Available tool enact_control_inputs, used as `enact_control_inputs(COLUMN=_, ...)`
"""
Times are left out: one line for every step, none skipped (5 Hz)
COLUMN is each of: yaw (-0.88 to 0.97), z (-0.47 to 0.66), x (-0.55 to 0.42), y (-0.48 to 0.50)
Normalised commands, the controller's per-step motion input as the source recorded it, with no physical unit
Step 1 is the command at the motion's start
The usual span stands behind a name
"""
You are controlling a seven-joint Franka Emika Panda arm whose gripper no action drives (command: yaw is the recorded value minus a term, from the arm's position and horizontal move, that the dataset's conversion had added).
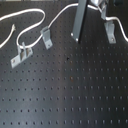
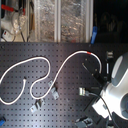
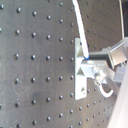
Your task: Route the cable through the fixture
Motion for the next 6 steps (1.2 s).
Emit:
enact_control_inputs(yaw=0.00, z=0.00, x=-0.008, y=-0.008)
enact_control_inputs(yaw=0.03, z=0.06, x=-0.114, y=-0.125)
enact_control_inputs(yaw=0.07, z=0.05, x=-0.087, y=-0.094)
enact_control_inputs(yaw=0.00, z=0.21, x=-0.145, y=-0.109)
enact_control_inputs(yaw=0.00, z=0.36, x=-0.327, y=-0.204)
enact_control_inputs(yaw=0.00, z=0.01, x=0.000, y=0.000)
